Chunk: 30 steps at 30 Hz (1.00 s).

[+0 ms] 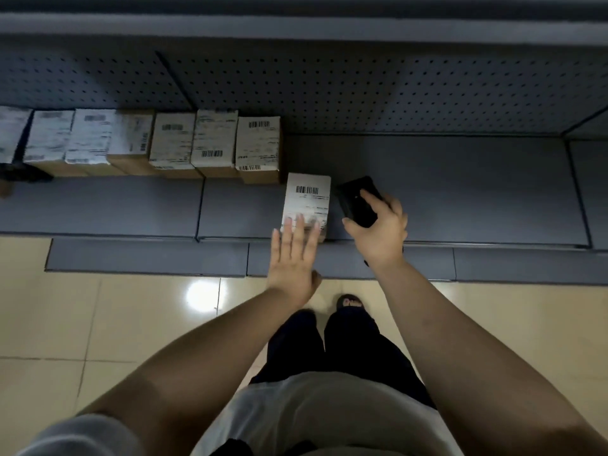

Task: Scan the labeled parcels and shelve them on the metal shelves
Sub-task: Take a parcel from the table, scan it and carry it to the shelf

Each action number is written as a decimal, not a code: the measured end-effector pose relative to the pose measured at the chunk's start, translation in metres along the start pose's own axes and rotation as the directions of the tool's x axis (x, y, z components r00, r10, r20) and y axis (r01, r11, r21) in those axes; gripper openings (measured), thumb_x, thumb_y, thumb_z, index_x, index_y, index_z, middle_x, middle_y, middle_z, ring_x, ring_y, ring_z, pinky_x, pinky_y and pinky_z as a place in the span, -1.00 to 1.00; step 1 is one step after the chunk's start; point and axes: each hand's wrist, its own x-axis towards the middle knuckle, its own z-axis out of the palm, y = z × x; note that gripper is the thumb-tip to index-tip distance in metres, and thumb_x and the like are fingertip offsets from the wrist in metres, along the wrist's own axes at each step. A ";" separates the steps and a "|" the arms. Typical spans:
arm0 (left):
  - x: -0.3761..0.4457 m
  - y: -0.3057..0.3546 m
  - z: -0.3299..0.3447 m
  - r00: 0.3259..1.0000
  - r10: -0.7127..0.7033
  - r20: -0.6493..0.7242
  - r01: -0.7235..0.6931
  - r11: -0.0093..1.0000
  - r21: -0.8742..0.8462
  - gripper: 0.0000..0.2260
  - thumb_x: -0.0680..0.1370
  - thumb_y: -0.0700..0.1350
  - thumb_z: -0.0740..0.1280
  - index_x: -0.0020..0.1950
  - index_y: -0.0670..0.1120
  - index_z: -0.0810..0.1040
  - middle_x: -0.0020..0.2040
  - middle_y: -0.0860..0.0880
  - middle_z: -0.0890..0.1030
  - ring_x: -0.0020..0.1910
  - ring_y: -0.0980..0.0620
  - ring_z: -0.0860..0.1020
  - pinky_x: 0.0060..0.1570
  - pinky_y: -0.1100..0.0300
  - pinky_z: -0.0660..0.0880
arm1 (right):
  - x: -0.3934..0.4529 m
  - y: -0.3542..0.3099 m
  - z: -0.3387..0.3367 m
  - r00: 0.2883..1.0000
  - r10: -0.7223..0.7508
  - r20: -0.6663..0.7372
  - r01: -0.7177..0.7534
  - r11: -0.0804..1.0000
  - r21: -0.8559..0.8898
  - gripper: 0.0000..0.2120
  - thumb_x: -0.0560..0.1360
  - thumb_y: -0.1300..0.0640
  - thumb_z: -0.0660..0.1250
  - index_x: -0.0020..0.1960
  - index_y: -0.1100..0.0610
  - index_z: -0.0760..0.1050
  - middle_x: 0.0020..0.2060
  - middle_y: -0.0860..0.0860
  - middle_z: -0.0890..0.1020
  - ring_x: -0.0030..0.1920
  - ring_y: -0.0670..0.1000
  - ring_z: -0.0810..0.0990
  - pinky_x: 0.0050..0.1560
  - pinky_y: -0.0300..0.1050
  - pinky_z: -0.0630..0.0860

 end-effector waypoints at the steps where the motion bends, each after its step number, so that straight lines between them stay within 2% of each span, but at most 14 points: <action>1: -0.003 -0.005 0.010 0.997 0.060 0.047 -0.063 0.995 0.072 -0.11 0.64 0.12 0.09 0.37 -0.10 -0.70 0.38 -0.21 -0.66 0.43 -0.23 -0.57 0.38 -0.15 -0.54 | -0.003 0.001 0.004 1.000 0.012 -0.008 -0.012 1.000 0.010 -0.42 0.39 0.02 0.52 0.38 -0.14 0.46 0.40 0.02 0.36 0.38 0.13 0.29 0.37 0.16 0.26; 4: 0.015 -0.008 0.014 0.990 0.114 0.084 -0.124 0.984 0.126 -0.10 0.64 0.16 0.12 0.38 -0.13 -0.66 0.37 -0.21 -0.66 0.43 -0.20 -0.56 0.38 -0.13 -0.54 | -0.006 0.004 0.012 0.998 0.044 -0.049 -0.043 0.999 0.031 -0.42 0.39 0.03 0.52 0.37 -0.12 0.47 0.39 0.01 0.38 0.36 0.13 0.30 0.37 0.16 0.26; 6: 0.039 -0.003 0.002 0.992 0.106 0.064 -0.114 0.982 0.148 -0.10 0.63 0.17 0.13 0.42 -0.14 -0.61 0.42 -0.21 -0.62 0.46 -0.21 -0.52 0.37 -0.16 -0.53 | -0.002 0.006 0.015 0.995 0.059 -0.077 -0.055 0.998 0.043 -0.42 0.39 0.03 0.52 0.38 -0.12 0.47 0.38 0.01 0.38 0.35 0.15 0.31 0.36 0.18 0.28; 10: 0.089 -0.006 -0.032 0.996 0.068 0.051 -0.076 0.981 0.176 -0.08 0.60 0.24 0.17 0.54 -0.15 -0.46 0.56 -0.23 -0.40 0.55 -0.23 -0.37 0.36 -0.16 -0.49 | 0.015 0.003 0.016 0.991 0.054 -0.120 -0.050 0.998 0.033 -0.43 0.38 0.04 0.49 0.37 -0.12 0.48 0.39 0.01 0.38 0.31 0.18 0.33 0.32 0.19 0.30; 14: 0.123 -0.027 -0.049 0.998 0.063 0.021 -0.066 0.983 0.174 -0.08 0.59 0.26 0.20 0.57 -0.09 -0.42 0.58 -0.19 -0.38 0.57 -0.20 -0.35 0.47 -0.17 -0.38 | 0.031 -0.003 0.019 0.989 0.047 -0.140 -0.044 0.999 0.026 -0.44 0.38 0.03 0.47 0.36 -0.13 0.48 0.40 -0.01 0.37 0.31 0.18 0.33 0.30 0.13 0.30; 18: 0.136 -0.046 -0.055 0.990 0.143 0.010 -0.143 0.974 0.174 -0.09 0.59 0.19 0.26 0.60 -0.04 -0.36 0.60 -0.16 -0.34 0.58 -0.15 -0.32 0.52 -0.23 -0.28 | 0.036 -0.006 0.016 0.988 0.050 -0.147 -0.044 0.998 0.044 -0.43 0.39 0.03 0.46 0.38 -0.13 0.47 0.39 0.00 0.37 0.30 0.15 0.32 0.28 0.08 0.30; 21: 0.133 -0.042 -0.063 0.980 0.187 -0.063 -0.172 0.966 0.191 -0.22 0.61 0.08 0.25 0.64 -0.06 -0.17 0.63 -0.19 -0.15 0.60 -0.22 -0.16 0.51 -0.30 -0.22 | 0.032 0.000 0.002 0.983 0.073 -0.170 -0.065 0.997 0.053 -0.43 0.38 0.02 0.47 0.37 -0.13 0.47 0.38 0.00 0.38 0.30 0.16 0.33 0.28 0.11 0.31; 25: 0.132 0.011 -0.082 0.947 0.317 -0.050 -0.292 0.917 0.272 -0.41 0.66 0.07 0.14 0.64 -0.05 0.02 0.62 -0.20 0.06 0.58 -0.24 0.03 0.51 -0.29 -0.11 | 0.020 0.027 -0.048 0.956 0.144 -0.254 -0.140 0.990 0.035 -0.45 0.39 0.02 0.46 0.36 -0.14 0.48 0.38 -0.01 0.38 0.32 0.17 0.32 0.33 0.13 0.29; 28: 0.134 0.072 -0.095 0.894 0.446 -0.031 -0.406 0.840 0.360 -0.43 0.62 0.11 0.19 0.60 -0.01 0.16 0.54 -0.17 0.23 0.50 -0.24 0.17 0.50 -0.28 0.00 | 0.013 0.052 -0.093 0.931 0.198 -0.308 -0.196 0.980 0.038 -0.47 0.40 0.03 0.45 0.36 -0.15 0.47 0.39 -0.03 0.36 0.32 0.15 0.30 0.32 0.04 0.21; 30: 0.133 0.127 -0.107 0.845 0.535 -0.020 -0.489 0.786 0.379 -0.43 0.61 0.11 0.22 0.58 0.00 0.19 0.52 -0.15 0.24 0.51 -0.27 0.16 0.51 -0.33 -0.08 | 0.009 0.076 -0.133 0.900 0.236 -0.366 -0.228 0.971 0.066 -0.46 0.41 0.03 0.44 0.37 -0.15 0.46 0.39 -0.05 0.35 0.32 0.12 0.29 0.29 -0.03 0.16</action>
